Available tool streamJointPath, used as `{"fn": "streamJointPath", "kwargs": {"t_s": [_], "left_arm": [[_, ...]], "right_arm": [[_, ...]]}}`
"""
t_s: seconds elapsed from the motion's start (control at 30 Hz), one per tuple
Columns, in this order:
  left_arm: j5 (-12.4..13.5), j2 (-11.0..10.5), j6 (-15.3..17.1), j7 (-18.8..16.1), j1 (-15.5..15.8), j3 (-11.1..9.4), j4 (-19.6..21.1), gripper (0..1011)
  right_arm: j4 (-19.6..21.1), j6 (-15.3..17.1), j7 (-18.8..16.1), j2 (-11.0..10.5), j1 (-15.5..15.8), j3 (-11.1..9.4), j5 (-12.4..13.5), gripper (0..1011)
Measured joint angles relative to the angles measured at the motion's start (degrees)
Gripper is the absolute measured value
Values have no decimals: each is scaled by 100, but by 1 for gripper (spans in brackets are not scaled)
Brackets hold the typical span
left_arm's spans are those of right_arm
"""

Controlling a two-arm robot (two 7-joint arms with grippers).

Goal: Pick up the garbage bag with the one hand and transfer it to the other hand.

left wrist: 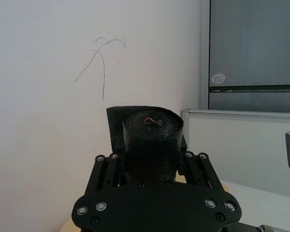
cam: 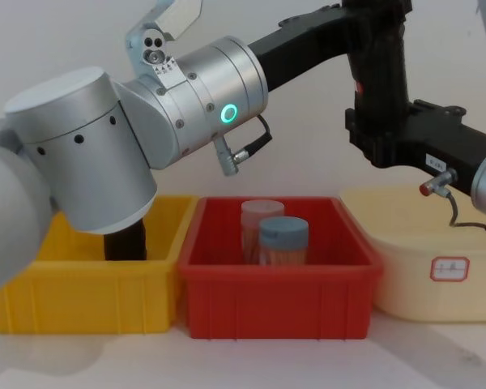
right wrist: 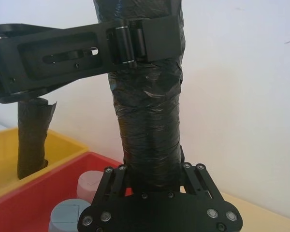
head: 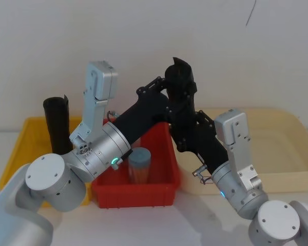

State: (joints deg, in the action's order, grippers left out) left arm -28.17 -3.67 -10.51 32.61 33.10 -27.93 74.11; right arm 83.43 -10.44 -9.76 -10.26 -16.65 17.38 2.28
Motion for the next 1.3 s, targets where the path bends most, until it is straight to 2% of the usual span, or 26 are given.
{"fn": "streamJointPath", "kwargs": {"t_s": [0.1,0.13,0.23,0.37,0.63,0.93,1.3], "left_arm": [[0,0,0,0,0,0,0,568],[0,0,0,0,0,0,0,614],[0,0,0,0,0,0,0,668],[0,0,0,0,0,0,0,810],[0,0,0,0,0,0,0,1001],[0,0,0,0,0,0,0,1002],[0,0,0,0,0,0,-1,1002]], "right_arm": [[14,8,-21,4,0,-17,-7,448],[28,12,-29,6,0,-24,-10,447],[52,22,-46,14,1,-37,-15,448],[76,40,-74,26,8,-53,-20,448],[105,111,-110,62,14,-99,-20,447],[75,283,-94,141,-33,-199,-9,447],[-278,459,110,241,-256,-430,-18,447]]}}
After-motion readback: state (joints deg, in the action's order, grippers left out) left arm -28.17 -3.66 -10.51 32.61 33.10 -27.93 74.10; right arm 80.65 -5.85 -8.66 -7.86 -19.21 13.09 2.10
